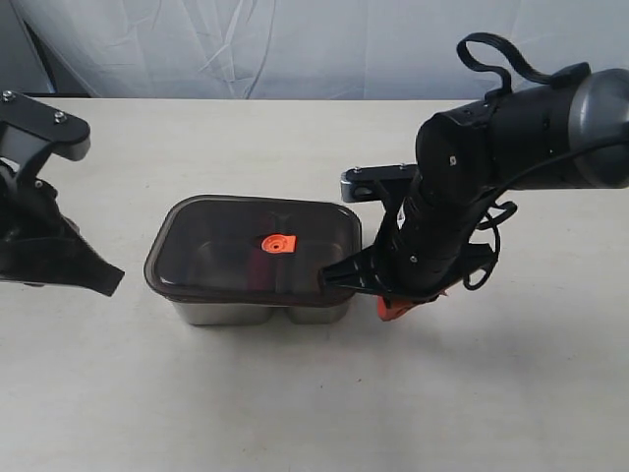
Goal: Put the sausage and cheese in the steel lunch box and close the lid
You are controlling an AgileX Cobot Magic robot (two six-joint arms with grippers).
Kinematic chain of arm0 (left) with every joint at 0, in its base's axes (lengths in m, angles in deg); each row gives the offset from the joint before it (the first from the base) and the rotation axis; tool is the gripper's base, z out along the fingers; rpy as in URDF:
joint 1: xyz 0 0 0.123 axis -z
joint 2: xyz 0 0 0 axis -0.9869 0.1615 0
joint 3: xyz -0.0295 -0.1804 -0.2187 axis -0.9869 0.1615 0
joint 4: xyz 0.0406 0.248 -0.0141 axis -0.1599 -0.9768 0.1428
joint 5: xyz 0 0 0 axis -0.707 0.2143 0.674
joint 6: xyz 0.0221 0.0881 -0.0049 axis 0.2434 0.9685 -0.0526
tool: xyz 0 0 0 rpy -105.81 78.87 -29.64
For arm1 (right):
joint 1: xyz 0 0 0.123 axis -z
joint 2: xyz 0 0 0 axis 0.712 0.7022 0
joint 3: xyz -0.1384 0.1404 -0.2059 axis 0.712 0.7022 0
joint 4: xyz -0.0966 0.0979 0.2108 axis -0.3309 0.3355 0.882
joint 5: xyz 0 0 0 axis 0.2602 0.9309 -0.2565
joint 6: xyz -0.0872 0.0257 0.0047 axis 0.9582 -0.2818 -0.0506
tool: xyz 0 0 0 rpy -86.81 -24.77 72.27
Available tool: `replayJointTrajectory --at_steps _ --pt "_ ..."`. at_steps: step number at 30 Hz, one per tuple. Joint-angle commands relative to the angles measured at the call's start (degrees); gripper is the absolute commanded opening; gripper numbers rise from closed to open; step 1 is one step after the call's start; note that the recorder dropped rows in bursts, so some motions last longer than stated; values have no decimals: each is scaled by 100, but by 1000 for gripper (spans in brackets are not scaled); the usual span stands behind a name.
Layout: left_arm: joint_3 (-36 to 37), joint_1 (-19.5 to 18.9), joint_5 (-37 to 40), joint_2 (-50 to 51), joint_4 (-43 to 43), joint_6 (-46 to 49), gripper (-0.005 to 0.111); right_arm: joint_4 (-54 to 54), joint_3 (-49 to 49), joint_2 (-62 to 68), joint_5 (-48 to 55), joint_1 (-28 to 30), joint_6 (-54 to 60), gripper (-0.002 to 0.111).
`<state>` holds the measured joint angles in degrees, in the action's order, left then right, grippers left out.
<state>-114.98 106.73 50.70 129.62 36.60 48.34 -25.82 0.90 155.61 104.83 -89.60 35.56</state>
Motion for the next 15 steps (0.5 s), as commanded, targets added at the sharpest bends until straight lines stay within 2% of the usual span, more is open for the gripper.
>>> replayJointTrajectory --at_steps 1,15 --pt "-24 -22 -18 492 138 130 0 -319 -40 -191 130 23 -199 0" --pt "-456 -22 -426 1431 167 207 0 -407 -40 -401 436 23 -185 0"
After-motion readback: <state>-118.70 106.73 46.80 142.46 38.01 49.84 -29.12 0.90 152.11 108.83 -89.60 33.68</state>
